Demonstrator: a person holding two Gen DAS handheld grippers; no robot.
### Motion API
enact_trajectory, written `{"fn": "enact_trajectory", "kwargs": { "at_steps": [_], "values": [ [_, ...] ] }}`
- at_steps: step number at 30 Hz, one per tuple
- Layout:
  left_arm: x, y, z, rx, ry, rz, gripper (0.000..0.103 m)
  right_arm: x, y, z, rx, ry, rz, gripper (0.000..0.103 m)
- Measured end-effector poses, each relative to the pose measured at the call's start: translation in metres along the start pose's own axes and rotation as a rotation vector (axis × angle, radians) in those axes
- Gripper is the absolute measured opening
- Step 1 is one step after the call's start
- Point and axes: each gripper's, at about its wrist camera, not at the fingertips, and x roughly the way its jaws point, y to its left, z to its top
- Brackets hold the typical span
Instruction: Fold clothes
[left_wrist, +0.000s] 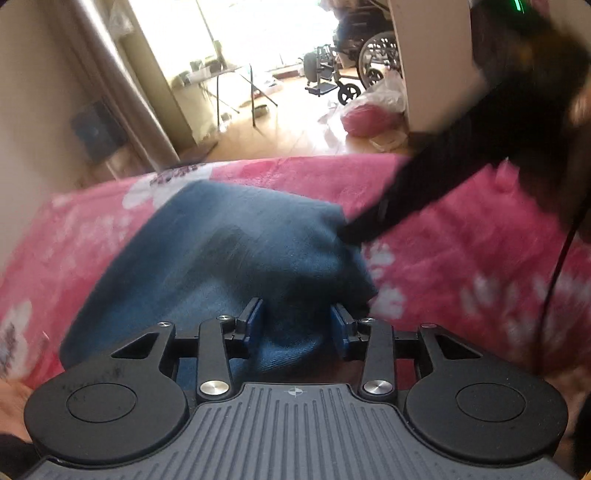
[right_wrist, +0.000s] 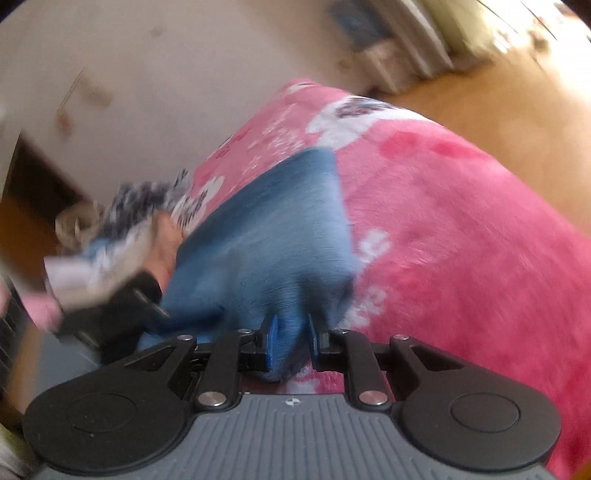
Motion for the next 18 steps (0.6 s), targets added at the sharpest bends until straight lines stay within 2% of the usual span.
{"fn": "enact_trajectory", "kwargs": {
  "at_steps": [3,4,5,7,13,18],
  "values": [
    [-0.005,0.003,-0.005,-0.008,-0.007,-0.008,0.043,-0.021,-0.023,0.002,0.162,-0.052,0.014,0.020],
    [-0.005,0.006,-0.005,-0.015,-0.009,-0.013,0.043,-0.026,-0.031,0.002,0.211,-0.057,0.018,0.025],
    [-0.005,0.007,-0.006,-0.020,-0.010,-0.016,0.043,-0.030,-0.038,0.003,0.257,-0.055,0.023,0.036],
    [-0.005,0.008,-0.005,-0.025,-0.010,-0.019,0.043,-0.025,-0.041,0.006,0.294,-0.014,0.045,0.047],
    [-0.001,0.006,-0.003,-0.010,-0.006,-0.016,0.043,0.006,-0.032,0.018,0.332,0.138,0.107,0.048],
    [-0.001,0.002,-0.004,0.014,-0.008,-0.008,0.043,0.026,-0.019,0.024,0.319,0.217,0.084,0.044]
  ]
}}
